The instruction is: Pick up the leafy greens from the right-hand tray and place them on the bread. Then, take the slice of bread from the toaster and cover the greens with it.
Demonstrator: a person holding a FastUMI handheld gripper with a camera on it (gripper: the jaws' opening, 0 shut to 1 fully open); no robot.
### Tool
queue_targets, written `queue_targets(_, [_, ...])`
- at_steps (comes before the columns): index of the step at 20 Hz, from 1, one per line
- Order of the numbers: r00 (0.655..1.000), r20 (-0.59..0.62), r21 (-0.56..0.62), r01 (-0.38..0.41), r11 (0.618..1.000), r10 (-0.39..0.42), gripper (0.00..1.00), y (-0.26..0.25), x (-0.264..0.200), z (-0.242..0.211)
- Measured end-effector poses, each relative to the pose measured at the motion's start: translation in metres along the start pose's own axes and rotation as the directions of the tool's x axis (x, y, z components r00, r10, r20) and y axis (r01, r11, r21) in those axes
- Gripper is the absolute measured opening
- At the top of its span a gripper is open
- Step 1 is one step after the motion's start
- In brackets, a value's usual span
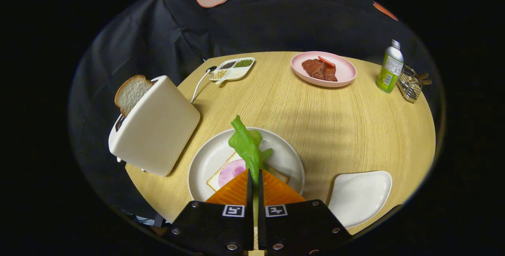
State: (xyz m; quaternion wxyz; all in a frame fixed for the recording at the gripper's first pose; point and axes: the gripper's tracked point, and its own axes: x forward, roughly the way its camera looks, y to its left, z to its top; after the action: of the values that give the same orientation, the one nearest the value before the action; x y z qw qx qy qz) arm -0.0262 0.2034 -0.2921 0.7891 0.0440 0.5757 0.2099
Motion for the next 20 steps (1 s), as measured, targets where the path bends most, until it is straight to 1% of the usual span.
queue_targets(2, [1.0,-0.015,-0.03,-0.022,0.999,0.022,0.09,0.016,0.006,-0.005])
queue_targets(5, [1.0,-0.029,-0.099,-0.007,0.995,0.004,0.14,0.023,0.012,-0.011])
queue_targets(7, [0.999,-0.041,-0.123,0.008,0.992,-0.014,0.22,0.025,0.015,-0.015])
queue_targets(8, [0.999,-0.05,-0.131,0.013,0.991,-0.019,0.28,0.026,0.017,-0.018])
queue_targets(10, [0.998,-0.055,-0.154,0.028,0.988,-0.037,0.38,0.027,0.017,-0.021])
queue_targets(11, [0.998,-0.05,-0.166,0.04,0.985,-0.049,0.41,0.027,0.016,-0.02])
queue_targets(12, [0.998,-0.038,-0.174,0.05,0.983,-0.058,0.43,0.027,0.014,-0.017])
queue_targets(14, [0.998,-0.018,-0.171,0.058,0.984,-0.062,0.44,0.031,0.006,-0.007])
queue_targets(17, [0.999,0.015,-0.14,0.037,0.989,-0.035,0.47,0.048,-0.015,0.012])
queue_targets(20, [1.0,0.024,-0.131,0.008,0.991,-0.005,0.59,0.073,-0.039,0.032])
